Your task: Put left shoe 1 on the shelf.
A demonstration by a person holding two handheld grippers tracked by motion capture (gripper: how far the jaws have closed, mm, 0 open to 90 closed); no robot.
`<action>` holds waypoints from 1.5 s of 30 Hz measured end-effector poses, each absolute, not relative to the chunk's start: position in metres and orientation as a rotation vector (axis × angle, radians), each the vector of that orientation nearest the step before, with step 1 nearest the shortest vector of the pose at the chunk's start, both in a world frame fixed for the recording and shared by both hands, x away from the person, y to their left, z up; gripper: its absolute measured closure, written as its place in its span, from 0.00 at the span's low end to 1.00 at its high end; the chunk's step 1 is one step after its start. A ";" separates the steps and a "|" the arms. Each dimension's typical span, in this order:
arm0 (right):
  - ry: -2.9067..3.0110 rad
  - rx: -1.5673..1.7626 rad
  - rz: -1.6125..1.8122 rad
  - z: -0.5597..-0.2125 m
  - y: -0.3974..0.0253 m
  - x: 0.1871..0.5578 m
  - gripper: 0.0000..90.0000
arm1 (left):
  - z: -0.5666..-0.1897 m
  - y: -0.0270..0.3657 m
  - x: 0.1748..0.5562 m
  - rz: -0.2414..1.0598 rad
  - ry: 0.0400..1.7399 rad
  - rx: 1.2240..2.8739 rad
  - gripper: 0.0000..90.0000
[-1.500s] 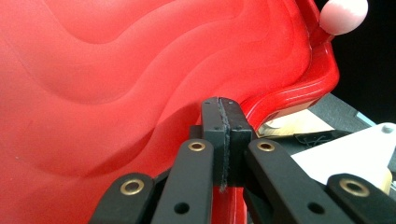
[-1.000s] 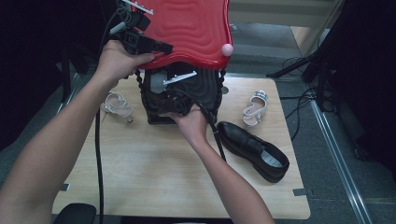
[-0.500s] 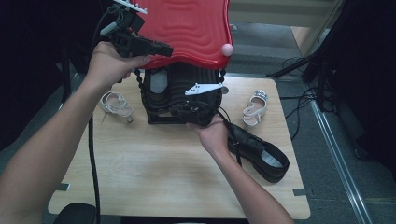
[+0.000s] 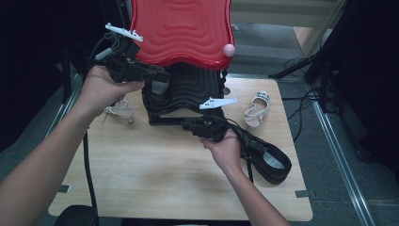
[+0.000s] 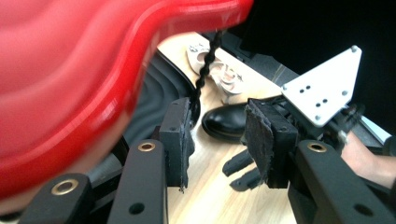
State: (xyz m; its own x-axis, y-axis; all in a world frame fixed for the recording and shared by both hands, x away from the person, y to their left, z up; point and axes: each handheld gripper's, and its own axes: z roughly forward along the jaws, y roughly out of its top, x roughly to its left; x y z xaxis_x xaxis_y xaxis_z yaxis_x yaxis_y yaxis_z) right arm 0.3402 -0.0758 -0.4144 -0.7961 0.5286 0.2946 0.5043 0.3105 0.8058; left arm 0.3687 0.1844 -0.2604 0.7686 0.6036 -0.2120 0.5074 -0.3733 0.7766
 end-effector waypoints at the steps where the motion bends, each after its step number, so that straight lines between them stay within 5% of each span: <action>1: 2.535 0.983 1.557 -0.417 -0.078 0.339 0.84 | -0.263 0.184 0.368 0.136 0.832 2.051 0.67; 15: 2.549 1.036 1.590 -0.443 -0.110 0.325 0.76 | -0.303 0.181 0.359 0.074 0.828 2.042 0.64; 26: 2.587 0.994 1.499 -0.438 -0.128 0.305 0.77 | -0.337 0.180 0.348 0.050 0.841 2.047 0.51; 30: 2.602 0.958 1.509 -0.438 -0.137 0.301 0.69 | -0.350 0.181 0.345 0.012 0.845 2.049 0.46; 45: 2.606 1.015 1.408 -0.447 -0.169 0.291 0.63 | -0.402 0.180 0.326 -0.007 0.882 2.076 0.46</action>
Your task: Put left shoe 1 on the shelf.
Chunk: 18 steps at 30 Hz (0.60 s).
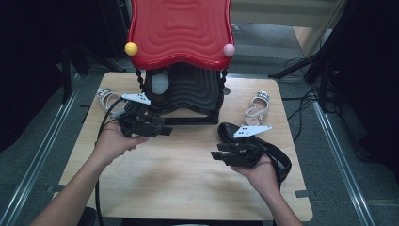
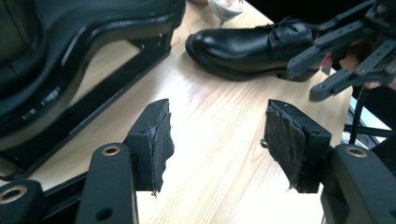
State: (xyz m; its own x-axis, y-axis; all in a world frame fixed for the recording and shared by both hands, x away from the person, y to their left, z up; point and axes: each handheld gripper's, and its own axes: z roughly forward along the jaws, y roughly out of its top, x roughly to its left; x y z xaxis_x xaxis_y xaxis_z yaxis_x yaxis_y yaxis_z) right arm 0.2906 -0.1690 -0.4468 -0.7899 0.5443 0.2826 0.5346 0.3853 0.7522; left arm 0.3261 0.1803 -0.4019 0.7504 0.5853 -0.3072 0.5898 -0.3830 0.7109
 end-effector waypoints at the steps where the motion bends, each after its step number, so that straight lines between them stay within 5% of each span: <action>1: 2.598 1.017 1.415 -0.447 -0.170 0.290 0.63 | -0.405 0.180 0.325 -0.008 0.883 2.071 0.46; 18: 2.569 1.091 1.412 -0.452 -0.199 0.285 0.64 | -0.446 0.182 0.304 -0.011 0.861 2.088 0.47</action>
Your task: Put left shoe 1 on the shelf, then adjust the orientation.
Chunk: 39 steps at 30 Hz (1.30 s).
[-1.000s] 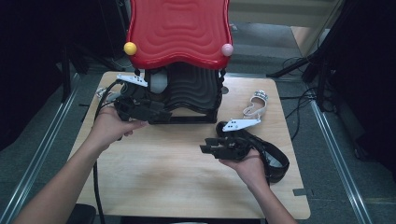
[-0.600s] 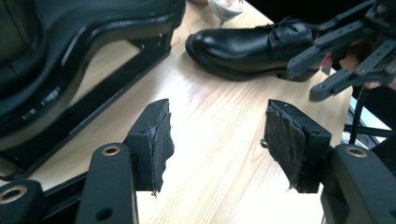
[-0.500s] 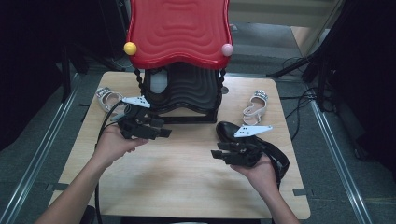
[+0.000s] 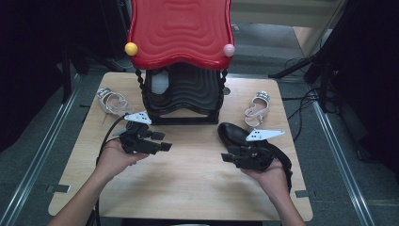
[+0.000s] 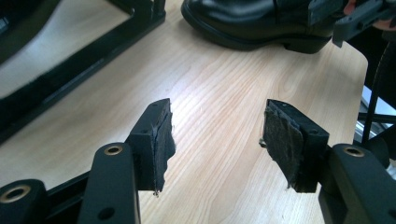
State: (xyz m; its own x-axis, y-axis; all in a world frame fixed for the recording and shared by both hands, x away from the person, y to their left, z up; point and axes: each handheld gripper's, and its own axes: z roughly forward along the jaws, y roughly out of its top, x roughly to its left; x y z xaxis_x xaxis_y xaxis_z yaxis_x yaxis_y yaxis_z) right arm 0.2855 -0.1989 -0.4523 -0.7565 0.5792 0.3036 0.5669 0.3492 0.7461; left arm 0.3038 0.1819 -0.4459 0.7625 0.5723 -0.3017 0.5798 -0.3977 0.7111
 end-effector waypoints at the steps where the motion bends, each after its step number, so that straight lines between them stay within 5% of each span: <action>1: 2.573 1.109 1.405 -0.452 -0.201 0.286 0.64 | -0.449 0.182 0.303 -0.015 0.865 2.093 0.48; 39: 2.426 1.323 1.225 -0.451 -0.298 0.269 0.67 | -0.459 0.165 0.311 -0.070 0.830 2.116 0.48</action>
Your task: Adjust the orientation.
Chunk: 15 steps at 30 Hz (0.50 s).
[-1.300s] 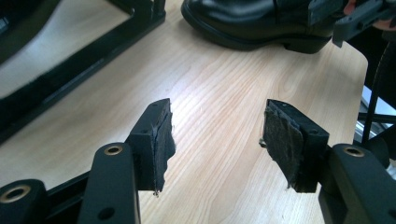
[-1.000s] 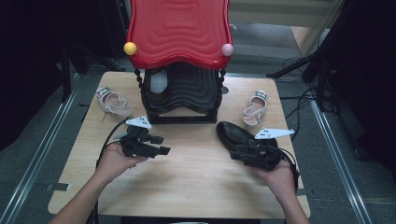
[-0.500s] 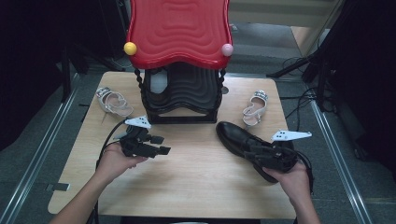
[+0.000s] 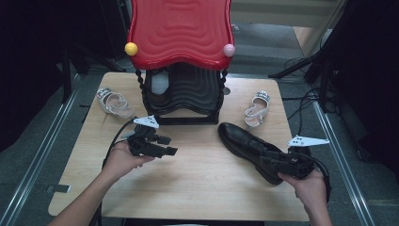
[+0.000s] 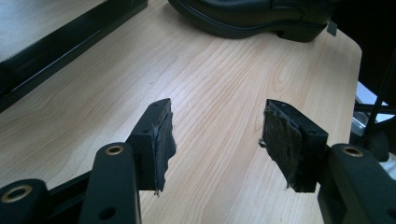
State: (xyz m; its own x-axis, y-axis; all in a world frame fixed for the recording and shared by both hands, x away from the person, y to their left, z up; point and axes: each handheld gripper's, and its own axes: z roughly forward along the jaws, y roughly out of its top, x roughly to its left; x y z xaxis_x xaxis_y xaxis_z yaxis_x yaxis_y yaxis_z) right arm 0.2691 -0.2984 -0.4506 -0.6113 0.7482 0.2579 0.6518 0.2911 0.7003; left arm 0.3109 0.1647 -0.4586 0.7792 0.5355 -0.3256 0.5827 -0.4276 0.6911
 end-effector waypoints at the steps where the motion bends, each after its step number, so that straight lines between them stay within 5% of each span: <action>1: 2.429 1.335 1.207 -0.452 -0.299 0.269 0.67 | -0.459 0.165 0.311 -0.071 0.827 2.116 0.48; 15: 2.463 1.375 1.106 -0.466 -0.276 0.289 0.69 | -0.460 0.170 0.307 -0.058 0.851 2.117 0.48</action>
State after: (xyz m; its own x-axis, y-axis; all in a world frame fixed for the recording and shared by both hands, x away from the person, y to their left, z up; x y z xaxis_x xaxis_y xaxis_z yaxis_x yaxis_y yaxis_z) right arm 0.2891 -0.2759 -0.4660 -0.5833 0.7760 0.2400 0.6949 0.3238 0.6421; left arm 0.3067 0.1698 -0.4596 0.7691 0.5523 -0.3216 0.5910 -0.4230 0.6869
